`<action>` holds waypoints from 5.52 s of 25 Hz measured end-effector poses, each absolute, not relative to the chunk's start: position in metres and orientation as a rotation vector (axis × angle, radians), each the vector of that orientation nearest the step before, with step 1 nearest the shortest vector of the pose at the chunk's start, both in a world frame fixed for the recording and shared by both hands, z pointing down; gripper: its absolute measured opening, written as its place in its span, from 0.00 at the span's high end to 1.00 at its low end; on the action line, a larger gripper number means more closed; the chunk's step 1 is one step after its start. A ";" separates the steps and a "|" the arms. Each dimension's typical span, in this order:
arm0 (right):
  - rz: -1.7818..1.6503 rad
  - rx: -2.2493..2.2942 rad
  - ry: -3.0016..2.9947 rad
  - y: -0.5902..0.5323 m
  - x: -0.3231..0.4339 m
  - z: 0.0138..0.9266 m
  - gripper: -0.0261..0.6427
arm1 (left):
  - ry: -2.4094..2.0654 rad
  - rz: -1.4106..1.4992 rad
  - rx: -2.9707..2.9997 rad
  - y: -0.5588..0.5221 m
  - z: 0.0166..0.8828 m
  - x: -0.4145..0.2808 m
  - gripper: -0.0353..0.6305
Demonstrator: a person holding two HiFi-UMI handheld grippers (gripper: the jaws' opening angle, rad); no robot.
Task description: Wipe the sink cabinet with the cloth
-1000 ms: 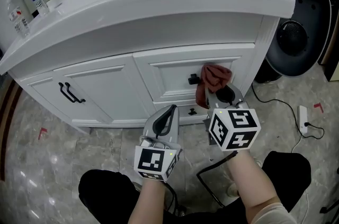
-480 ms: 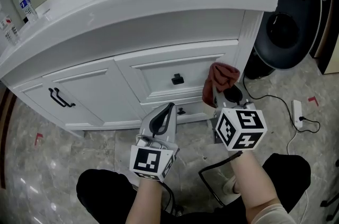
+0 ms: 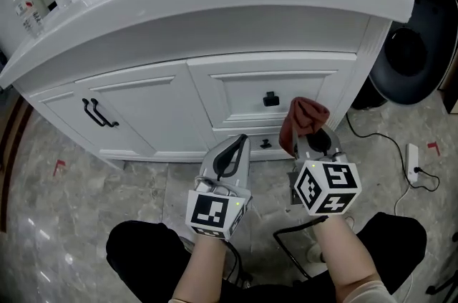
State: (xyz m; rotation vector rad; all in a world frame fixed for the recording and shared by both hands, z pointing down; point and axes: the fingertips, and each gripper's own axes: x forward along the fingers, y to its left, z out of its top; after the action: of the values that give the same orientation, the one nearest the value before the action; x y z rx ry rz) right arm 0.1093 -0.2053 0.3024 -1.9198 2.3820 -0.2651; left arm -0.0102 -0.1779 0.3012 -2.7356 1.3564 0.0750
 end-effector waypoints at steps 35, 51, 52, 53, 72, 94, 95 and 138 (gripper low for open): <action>-0.440 -1.583 2.640 -0.238 0.004 0.334 0.84 | 1.486 0.081 -2.750 -0.205 0.327 -0.045 0.95; -0.435 -1.805 2.459 -0.231 0.103 0.327 0.84 | 1.364 0.079 -2.814 -0.204 0.327 0.010 0.95; -0.435 -1.819 2.445 -0.230 0.109 0.327 0.84 | 1.357 0.078 -2.818 -0.204 0.327 0.014 0.95; -0.436 -1.833 2.430 -0.229 0.115 0.327 0.84 | 1.350 0.076 -2.822 -0.203 0.327 0.017 0.95; -0.448 -2.069 2.258 -0.207 0.185 0.345 0.85 | 1.255 0.034 -2.880 -0.193 0.343 0.058 0.95; -0.536 -1.512 2.829 -0.239 -0.068 0.434 0.84 | 1.746 -0.049 -2.718 -0.219 0.401 -0.110 0.95; -0.537 -1.507 2.831 -0.240 -0.071 0.434 0.84 | 1.749 -0.055 -2.717 -0.220 0.403 -0.111 0.95; -0.646 -1.982 2.473 -0.230 0.134 0.448 0.84 | 1.415 -0.148 -2.899 -0.214 0.423 0.021 0.95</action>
State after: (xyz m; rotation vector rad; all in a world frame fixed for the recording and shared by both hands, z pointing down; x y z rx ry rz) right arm 0.1337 -0.2303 0.4480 -1.9819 2.4733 -0.6456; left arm 0.0206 -0.2137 0.4227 -2.8991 1.4152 -0.1485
